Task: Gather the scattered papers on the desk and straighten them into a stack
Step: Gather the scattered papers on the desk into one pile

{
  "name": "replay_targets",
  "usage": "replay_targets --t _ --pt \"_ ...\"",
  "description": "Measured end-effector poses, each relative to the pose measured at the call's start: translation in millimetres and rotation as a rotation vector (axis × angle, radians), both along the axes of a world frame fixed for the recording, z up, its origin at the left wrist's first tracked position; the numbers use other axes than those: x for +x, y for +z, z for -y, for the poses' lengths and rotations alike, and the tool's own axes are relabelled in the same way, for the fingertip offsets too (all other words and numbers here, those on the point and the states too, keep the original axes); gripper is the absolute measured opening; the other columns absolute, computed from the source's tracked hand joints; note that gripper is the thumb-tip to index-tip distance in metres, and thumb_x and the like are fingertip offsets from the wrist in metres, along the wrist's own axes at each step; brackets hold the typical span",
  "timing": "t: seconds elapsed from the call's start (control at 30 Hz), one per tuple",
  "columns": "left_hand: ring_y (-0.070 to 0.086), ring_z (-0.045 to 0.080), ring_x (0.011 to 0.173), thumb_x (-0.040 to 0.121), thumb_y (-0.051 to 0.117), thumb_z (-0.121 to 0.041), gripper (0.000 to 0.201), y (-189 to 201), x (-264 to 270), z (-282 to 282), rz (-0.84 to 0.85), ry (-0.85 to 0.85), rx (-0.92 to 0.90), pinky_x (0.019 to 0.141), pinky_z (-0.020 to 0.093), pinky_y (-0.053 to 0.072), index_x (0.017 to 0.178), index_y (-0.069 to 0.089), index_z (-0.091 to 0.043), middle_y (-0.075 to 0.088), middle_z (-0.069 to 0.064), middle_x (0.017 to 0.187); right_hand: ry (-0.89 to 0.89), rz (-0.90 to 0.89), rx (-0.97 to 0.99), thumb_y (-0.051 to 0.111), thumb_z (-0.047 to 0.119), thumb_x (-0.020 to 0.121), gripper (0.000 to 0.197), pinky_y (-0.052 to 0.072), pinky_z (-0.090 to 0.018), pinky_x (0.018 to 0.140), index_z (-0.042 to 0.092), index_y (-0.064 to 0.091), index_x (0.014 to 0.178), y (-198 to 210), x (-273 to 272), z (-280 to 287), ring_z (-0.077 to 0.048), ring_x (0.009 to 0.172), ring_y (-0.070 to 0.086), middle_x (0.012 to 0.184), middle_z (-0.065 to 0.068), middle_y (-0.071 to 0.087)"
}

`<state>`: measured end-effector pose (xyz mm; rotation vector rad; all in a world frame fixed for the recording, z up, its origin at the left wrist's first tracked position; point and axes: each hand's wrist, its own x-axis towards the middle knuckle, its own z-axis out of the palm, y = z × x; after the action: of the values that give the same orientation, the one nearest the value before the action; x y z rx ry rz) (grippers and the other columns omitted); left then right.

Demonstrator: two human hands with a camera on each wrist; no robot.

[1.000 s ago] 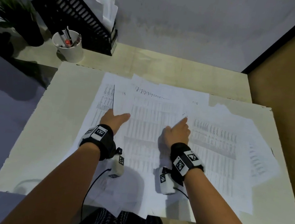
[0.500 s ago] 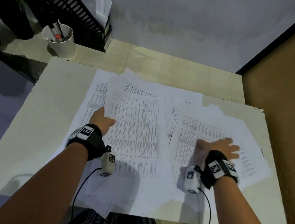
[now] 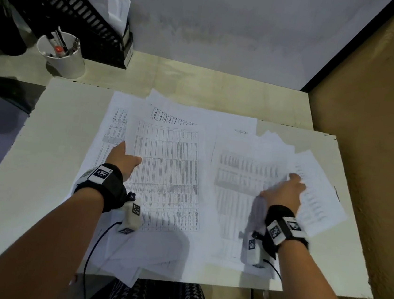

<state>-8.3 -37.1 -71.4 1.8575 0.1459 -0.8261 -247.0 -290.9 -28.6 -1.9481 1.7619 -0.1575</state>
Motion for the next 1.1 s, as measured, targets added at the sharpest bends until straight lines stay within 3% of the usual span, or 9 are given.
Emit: replay_targets --t 0.1,0.23,0.33,0.4,0.5,0.63,0.73,0.83,1.1 --pt "0.056 0.034 0.120 0.085 0.054 0.012 0.051 -5 2 -1 -0.010 0.003 -0.009 0.107 0.047 0.042 0.130 0.054 -0.011 0.059 0.014 0.131 0.212 -0.009 -0.075 0.051 0.005 0.089 0.058 0.047 -0.035 0.079 0.019 0.026 0.140 -7 8 -22 -0.035 0.096 0.063 0.124 -0.015 0.057" --pt "0.056 0.035 0.119 0.085 0.054 0.012 0.051 -6 2 -1 -0.016 0.010 -0.005 0.106 0.046 0.044 0.130 0.054 -0.012 0.059 0.015 0.131 0.139 0.073 0.004 0.054 -0.002 0.085 0.086 0.045 -0.031 0.070 0.031 0.005 0.147 -8 11 -22 -0.026 0.075 0.058 0.110 -0.013 0.064" --pt "0.058 0.034 0.117 0.086 0.054 0.010 0.049 -5 0 0 -0.005 0.011 0.001 0.104 0.045 0.045 0.129 0.054 -0.012 0.060 0.014 0.131 -0.046 0.046 0.065 0.073 0.010 0.076 0.100 0.043 -0.047 0.094 0.027 0.006 0.148 -7 5 -2 -0.036 0.112 0.051 0.134 -0.016 0.047" --pt "0.058 0.033 0.115 0.087 0.053 0.010 0.049 -5 0 0 -0.009 0.023 -0.008 0.104 0.042 0.046 0.131 0.053 -0.012 0.060 0.012 0.129 -0.101 -0.143 0.121 0.083 0.031 0.067 0.111 0.028 -0.057 0.107 0.015 0.009 0.148 -7 1 12 -0.040 0.137 0.024 0.151 -0.019 0.022" --pt "0.059 0.032 0.114 0.087 0.052 0.011 0.052 -7 -1 -1 -0.023 0.035 -0.023 0.102 0.040 0.047 0.132 0.053 -0.014 0.061 0.011 0.126 -0.135 -0.303 0.245 0.082 0.053 0.059 0.133 0.016 -0.059 0.112 0.007 -0.003 0.150 -8 -6 24 -0.042 0.144 0.004 0.158 -0.021 -0.001" --pt "0.059 0.033 0.114 0.084 0.054 0.010 0.050 -7 0 -1 -0.015 0.026 -0.016 0.104 0.046 0.046 0.128 0.055 -0.015 0.062 0.011 0.126 -0.148 -0.230 0.285 0.088 0.050 0.048 0.136 0.032 -0.061 0.106 0.007 0.005 0.148 -15 -7 34 -0.044 0.133 0.037 0.150 -0.023 0.028" --pt "0.059 0.033 0.115 0.084 0.054 0.010 0.050 -6 0 -1 0.004 0.014 -0.012 0.103 0.047 0.046 0.128 0.055 -0.015 0.062 0.013 0.126 -0.113 -0.178 0.277 0.089 0.047 0.046 0.113 0.045 -0.055 0.096 0.003 0.033 0.133 -16 -7 31 -0.039 0.110 0.058 0.126 -0.021 0.057" --pt "0.059 0.034 0.114 0.084 0.053 0.009 0.050 -4 -2 -1 0.016 0.004 -0.014 0.102 0.049 0.047 0.128 0.056 -0.015 0.062 0.012 0.125 -0.018 -0.175 0.265 0.085 0.031 0.064 0.064 0.053 -0.038 0.078 -0.003 0.054 0.108 -10 -5 28 -0.035 0.095 0.063 0.110 -0.021 0.065" --pt "0.060 0.033 0.109 0.086 0.052 0.010 0.044 5 -7 -1 0.043 -0.010 -0.049 0.102 0.049 0.046 0.120 0.058 -0.017 0.062 0.016 0.123 0.184 -0.183 -0.033 0.057 0.006 0.086 0.025 0.047 -0.038 0.079 -0.005 0.058 0.109 62 20 32 -0.040 0.104 0.060 0.115 -0.027 0.061"
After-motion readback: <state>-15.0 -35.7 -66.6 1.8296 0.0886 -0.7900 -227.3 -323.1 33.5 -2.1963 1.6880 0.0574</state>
